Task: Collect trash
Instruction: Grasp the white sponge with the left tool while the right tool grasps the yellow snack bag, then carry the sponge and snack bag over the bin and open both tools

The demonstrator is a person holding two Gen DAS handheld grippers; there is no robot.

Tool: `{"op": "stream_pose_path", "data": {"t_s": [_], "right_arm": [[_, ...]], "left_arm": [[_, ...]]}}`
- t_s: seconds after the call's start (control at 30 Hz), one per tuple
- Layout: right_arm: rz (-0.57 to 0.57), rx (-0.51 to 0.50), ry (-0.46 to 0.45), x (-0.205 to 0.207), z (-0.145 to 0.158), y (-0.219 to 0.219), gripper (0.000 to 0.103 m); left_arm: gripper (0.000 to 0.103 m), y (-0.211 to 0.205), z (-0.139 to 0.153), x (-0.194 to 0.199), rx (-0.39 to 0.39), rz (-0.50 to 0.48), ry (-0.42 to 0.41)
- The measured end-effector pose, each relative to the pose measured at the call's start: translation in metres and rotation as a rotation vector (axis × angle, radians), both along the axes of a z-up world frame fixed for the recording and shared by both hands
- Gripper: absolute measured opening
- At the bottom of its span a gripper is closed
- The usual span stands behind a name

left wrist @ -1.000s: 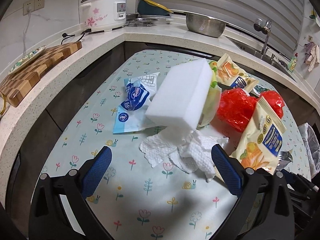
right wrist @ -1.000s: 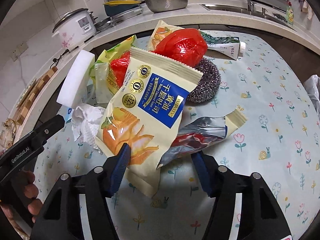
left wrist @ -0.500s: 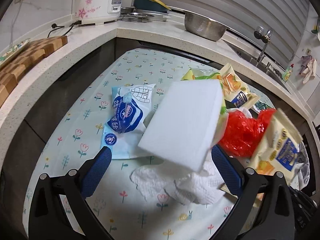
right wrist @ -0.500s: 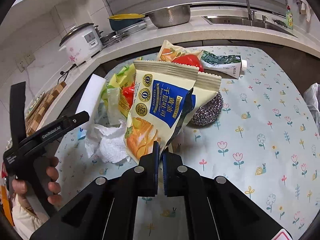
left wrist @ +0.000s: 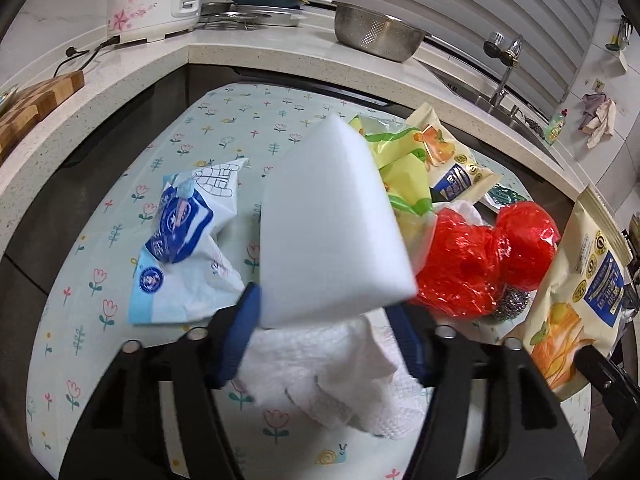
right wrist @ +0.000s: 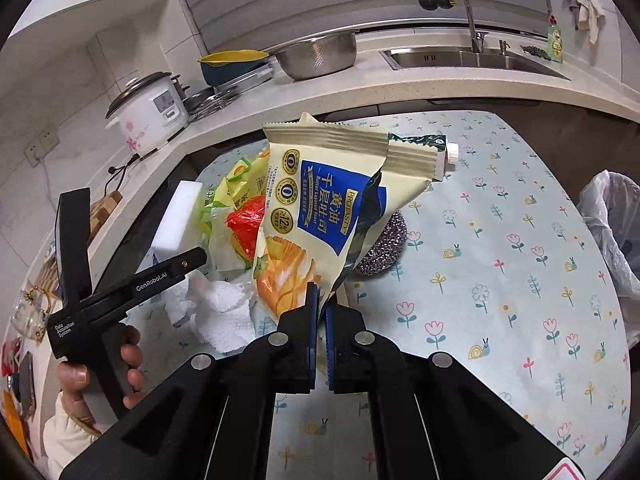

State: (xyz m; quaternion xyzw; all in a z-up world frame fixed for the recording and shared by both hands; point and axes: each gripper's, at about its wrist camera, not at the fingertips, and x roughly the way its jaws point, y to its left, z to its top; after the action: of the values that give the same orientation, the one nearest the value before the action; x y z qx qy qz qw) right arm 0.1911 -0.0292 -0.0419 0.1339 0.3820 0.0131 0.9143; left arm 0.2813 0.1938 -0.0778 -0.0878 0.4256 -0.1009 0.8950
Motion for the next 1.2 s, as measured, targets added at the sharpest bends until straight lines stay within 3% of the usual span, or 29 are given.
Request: {"op": "stream_pose_path", "data": {"t_s": [0.2, 0.63, 1.2], "right_arm": [[-0.013, 0.000, -0.020, -0.009, 0.007, -0.005, 0.004], [-0.061, 0.011, -0.094, -0.035, 0.032, -0.035, 0.004], [-0.157, 0.066, -0.183, -0.095, 0.050, -0.101, 0.004]], "left_arm": [[0.044, -0.006, 0.012, -0.013, -0.005, -0.003, -0.028], [0.044, -0.040, 0.051, -0.058, -0.026, -0.073, -0.102], [0.044, -0.140, 0.084, -0.115, 0.005, -0.233, -0.154]]}}
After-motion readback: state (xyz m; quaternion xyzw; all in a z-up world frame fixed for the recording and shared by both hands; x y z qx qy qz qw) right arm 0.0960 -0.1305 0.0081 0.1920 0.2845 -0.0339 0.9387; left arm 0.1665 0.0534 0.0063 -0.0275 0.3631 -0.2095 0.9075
